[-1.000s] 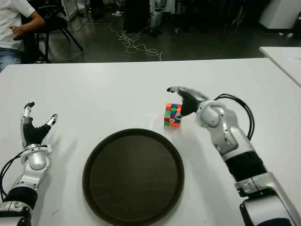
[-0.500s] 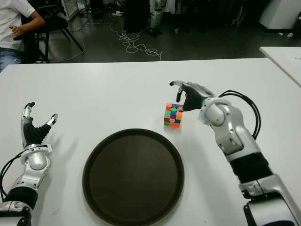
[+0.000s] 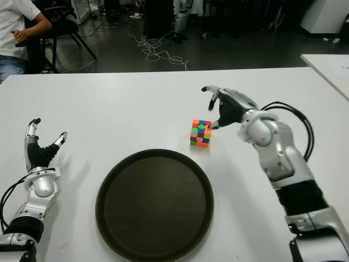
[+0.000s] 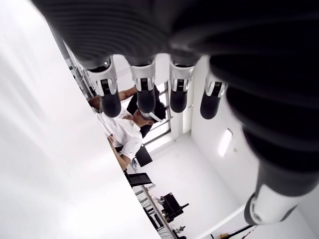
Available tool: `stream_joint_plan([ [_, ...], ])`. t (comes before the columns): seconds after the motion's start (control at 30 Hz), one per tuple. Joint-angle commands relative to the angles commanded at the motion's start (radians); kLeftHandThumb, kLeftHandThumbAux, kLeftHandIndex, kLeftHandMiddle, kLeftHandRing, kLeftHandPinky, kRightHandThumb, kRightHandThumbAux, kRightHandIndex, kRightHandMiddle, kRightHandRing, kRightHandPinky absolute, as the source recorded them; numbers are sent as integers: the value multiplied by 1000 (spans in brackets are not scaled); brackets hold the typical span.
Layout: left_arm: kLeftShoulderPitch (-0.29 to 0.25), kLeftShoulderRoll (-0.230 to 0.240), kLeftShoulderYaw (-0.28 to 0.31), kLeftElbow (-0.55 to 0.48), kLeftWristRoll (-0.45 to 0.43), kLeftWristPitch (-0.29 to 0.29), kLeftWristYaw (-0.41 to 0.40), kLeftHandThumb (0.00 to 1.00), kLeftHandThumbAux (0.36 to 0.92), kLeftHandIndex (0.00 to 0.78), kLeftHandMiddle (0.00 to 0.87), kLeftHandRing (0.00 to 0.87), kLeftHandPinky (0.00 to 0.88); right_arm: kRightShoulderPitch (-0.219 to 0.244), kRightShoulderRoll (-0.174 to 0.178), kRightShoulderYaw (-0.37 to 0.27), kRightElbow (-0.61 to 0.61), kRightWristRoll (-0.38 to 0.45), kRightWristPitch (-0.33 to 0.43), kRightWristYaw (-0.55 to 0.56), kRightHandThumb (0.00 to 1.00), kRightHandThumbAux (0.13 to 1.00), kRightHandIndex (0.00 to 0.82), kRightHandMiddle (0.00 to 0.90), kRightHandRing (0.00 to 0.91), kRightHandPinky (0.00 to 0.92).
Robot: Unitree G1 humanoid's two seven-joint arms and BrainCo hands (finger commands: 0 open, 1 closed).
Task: Pick up the Rubik's Cube and put it in the plate
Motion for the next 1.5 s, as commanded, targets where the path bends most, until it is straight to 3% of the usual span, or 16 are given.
stream_joint_plan([
  [0.2,-2,-2,0,3,0,1,3,0,678,8,14,1,23,-4,1,-8,-1,11,-2,3,8,961,0,407,548,540],
  [0.3,-2,-1,-1,4,1,-1,2,0,681,10,18,4,26,-15,10,2,16,2,7,1,2,944,0,365,462,490],
  [0.37,-2,-1,-1,4,1,-2,2,0,681,12,18,3,25,-21,15,10,30,-3,9,-2,1,926,0,313,331,393],
  [0.5,-1,-3,2,3,-4,-7,1,0,677,15,14,0,18,-41,21,33,70,-22,13,-1,0,864,0,295,198,232],
  [0.73,0,-6,5,2,-12,-2,-4,0,663,10,20,7,31,-47,28,41,74,-17,30,8,0,834,0,301,205,228],
  [0.83,1,-5,6,-2,-13,0,-8,0,664,13,30,16,36,-55,32,48,80,-18,42,15,0,821,0,255,178,163],
  [1.0,2,-6,7,-3,-15,1,-10,0,671,14,34,21,40,-61,35,53,85,-11,47,22,0,805,0,219,174,143],
  [1.17,0,-8,11,0,-24,-2,-13,0,683,19,60,65,124,-64,38,55,91,-3,39,22,0,826,0,203,163,132],
  [1.5,-2,-5,8,7,-21,-2,-7,0,693,13,21,16,50,-71,44,63,102,-17,49,13,0,831,0,288,208,97],
])
